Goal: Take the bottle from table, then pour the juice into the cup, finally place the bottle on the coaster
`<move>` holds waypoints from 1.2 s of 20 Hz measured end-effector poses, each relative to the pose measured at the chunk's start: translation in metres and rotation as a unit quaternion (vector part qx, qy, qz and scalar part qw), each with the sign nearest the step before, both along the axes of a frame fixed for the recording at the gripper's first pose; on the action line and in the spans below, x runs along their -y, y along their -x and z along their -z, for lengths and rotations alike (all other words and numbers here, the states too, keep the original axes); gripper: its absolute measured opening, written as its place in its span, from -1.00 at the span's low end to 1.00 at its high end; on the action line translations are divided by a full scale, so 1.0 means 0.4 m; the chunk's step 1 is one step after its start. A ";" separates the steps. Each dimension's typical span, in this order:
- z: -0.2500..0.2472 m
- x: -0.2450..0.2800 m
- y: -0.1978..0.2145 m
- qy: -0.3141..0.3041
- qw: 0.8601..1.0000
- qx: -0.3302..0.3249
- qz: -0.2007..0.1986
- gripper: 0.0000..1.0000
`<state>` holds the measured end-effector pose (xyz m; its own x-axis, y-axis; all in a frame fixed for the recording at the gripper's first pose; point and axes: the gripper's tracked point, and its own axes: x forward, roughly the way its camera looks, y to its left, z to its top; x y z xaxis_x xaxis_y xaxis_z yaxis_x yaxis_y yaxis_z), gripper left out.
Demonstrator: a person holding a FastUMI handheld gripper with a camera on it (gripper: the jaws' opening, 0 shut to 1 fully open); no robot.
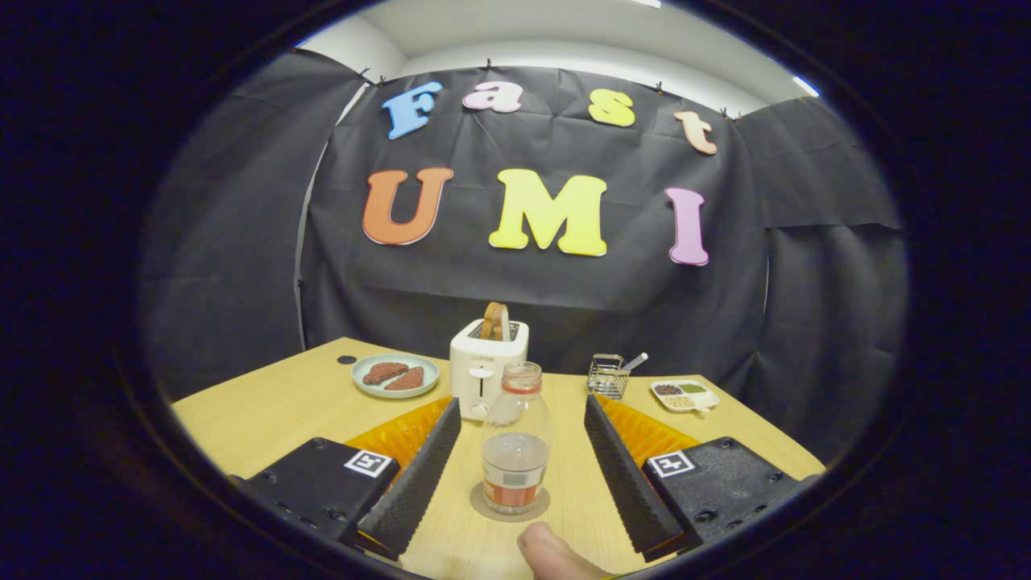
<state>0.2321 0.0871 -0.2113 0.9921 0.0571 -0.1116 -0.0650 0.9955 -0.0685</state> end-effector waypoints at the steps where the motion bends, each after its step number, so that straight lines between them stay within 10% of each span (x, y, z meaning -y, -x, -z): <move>1: -0.022 0.010 0.022 0.001 1.000 0.005 0.004 0.99; 24: -0.589 0.197 0.461 -0.024 0.992 0.090 0.085 0.99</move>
<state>0.0478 0.0083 0.0244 0.9915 -0.1117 0.0668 0.1130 0.9935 -0.0156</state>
